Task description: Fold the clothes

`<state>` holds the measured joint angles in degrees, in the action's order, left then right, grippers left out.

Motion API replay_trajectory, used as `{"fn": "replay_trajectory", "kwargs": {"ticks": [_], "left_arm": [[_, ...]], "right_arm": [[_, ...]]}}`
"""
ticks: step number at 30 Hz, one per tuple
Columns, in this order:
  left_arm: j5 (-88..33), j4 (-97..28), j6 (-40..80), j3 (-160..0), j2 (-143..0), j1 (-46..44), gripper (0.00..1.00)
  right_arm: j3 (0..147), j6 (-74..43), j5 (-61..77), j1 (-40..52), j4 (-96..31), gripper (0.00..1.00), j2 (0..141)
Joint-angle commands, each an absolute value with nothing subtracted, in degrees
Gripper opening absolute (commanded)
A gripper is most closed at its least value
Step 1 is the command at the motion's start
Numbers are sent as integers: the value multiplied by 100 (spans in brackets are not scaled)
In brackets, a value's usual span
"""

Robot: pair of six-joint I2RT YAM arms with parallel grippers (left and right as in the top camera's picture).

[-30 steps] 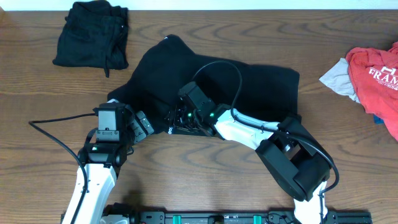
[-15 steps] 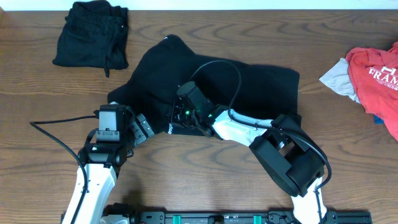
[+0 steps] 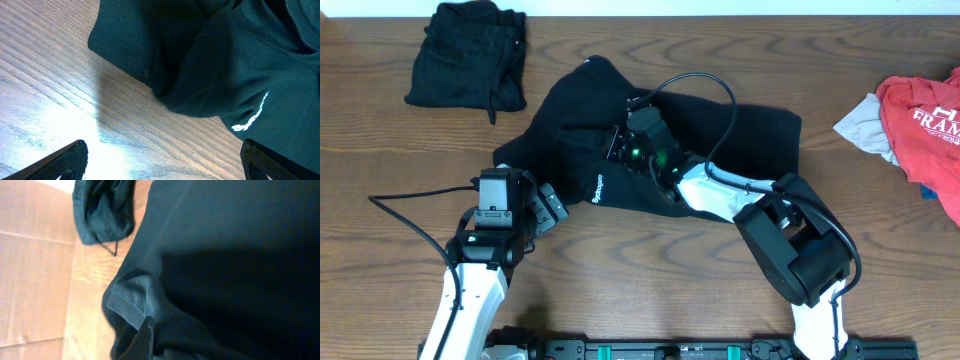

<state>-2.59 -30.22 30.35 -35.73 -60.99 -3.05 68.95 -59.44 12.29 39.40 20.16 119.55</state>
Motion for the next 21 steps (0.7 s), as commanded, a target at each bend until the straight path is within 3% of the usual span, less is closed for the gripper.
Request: {"fn": "replay_trajectory", "kwargs": {"ticks": [1, 3, 5, 7, 14, 21], "left_arm": [[-172, -3039, 3050, -3662, -6051, -279, 98], [-172, -3041, 3050, -3662, -6051, -279, 98], [-172, -3039, 3050, -3662, -6051, -281, 98], [-172, -3037, 3050, -3662, -6051, -281, 98], [-602, -2687, 2696, -3662, -6062, -281, 98], [-1291, -2067, 2292, -3662, -6386, -281, 98]], "right_arm": [[6971, -5540, 749, 3931, 2040, 32, 12011], [6971, -5196, 843, 3942, 2040, 64, 12011], [6971, -4958, 1024, 3955, 2040, 85, 12011], [6971, -4810, 1232, 3962, 2040, 99, 12011], [7015, -4204, 1911, 3767, 1922, 99, 11725], [7019, -3406, 1129, 3162, -169, 99, 10350]]}}
